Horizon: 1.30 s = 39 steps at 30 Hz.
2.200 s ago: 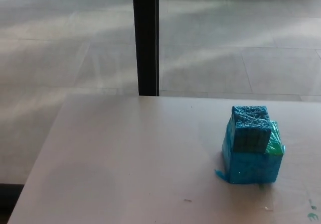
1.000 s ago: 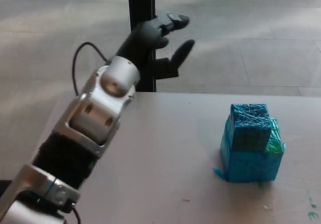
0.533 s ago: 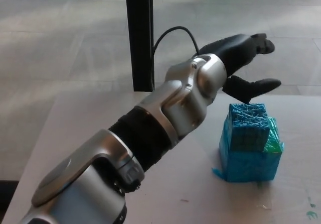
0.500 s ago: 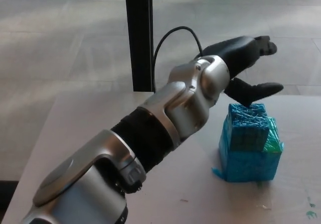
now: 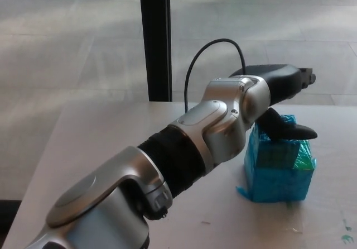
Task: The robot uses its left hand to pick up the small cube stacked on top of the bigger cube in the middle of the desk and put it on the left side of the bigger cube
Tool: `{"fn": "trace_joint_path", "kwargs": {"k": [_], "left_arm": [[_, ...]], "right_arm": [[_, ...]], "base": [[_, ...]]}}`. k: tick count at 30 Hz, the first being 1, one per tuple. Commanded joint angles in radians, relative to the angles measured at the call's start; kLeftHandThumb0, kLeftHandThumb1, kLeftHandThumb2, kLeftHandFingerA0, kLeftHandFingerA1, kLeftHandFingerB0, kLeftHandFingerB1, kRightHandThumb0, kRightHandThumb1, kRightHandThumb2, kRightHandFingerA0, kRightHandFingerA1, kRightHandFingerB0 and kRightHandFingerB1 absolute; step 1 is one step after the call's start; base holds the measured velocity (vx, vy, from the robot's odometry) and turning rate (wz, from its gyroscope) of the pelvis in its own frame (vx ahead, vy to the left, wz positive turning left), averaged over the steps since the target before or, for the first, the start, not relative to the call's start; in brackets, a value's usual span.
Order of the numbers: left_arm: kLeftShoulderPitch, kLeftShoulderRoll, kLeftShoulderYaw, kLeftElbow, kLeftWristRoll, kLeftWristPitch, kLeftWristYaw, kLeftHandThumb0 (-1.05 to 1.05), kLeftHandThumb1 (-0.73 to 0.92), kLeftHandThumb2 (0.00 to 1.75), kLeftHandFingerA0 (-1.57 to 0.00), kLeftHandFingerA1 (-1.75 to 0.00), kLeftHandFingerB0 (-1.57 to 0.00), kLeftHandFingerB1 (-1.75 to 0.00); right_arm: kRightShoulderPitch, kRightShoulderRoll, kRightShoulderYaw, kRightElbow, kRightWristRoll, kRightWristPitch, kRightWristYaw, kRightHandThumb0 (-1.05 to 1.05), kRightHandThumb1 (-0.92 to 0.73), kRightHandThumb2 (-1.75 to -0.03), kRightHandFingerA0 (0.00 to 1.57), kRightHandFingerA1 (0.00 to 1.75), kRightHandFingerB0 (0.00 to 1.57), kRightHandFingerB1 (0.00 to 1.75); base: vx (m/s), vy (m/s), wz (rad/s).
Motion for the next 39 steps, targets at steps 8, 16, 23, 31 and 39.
{"fn": "trace_joint_path", "kwargs": {"k": [8, 16, 23, 31, 39], "left_arm": [[-0.011, 0.007, -0.060, 0.031, 0.073, 0.068, -0.282, -1.02, 0.55, 1.06, 0.00, -0.22, -0.06, -0.11], [0.045, -0.011, -0.060, 0.032, 0.065, 0.067, -0.331, -0.91, 0.47, 0.93, -0.10, -0.61, -0.03, -0.23], [0.299, -0.085, 0.064, -0.010, 0.068, 0.043, -0.022, -0.56, 0.42, 0.81, -0.39, -0.68, -0.28, -0.51], [0.518, -0.135, 0.151, -0.019, 0.090, -0.185, 0.401, -0.24, 0.73, 0.68, -0.62, -0.86, -0.72, -0.66], [0.510, -0.125, 0.126, 0.001, 0.160, -0.164, 0.454, -0.23, 0.58, 0.72, -0.78, -1.19, -0.79, -0.84]], "right_arm": [[-0.037, -0.021, -0.007, 0.009, 0.006, 0.039, 0.015, -0.79, -0.55, -0.65, 0.69, 0.91, 0.62, 0.71], [-0.040, -0.032, 0.003, 0.010, -0.007, 0.023, 0.022, -0.77, -0.57, -0.68, 0.66, 0.92, 0.57, 0.72], [-0.052, -0.022, 0.007, 0.011, -0.003, 0.049, 0.024, -0.69, -0.52, -0.73, 0.66, 0.93, 0.60, 0.71], [-0.054, -0.021, 0.019, 0.009, -0.019, 0.062, 0.006, -0.63, -0.51, -0.76, 0.69, 0.90, 0.63, 0.68], [-0.053, -0.018, 0.020, 0.020, -0.016, 0.052, 0.002, -0.68, -0.54, -0.77, 0.73, 0.91, 0.69, 0.69]], "base": [[0.00, 0.000, 0.00], [0.00, 0.000, 0.00], [0.00, 0.000, 0.00], [0.00, 0.000, 0.00], [0.00, 0.000, 0.00]]}}
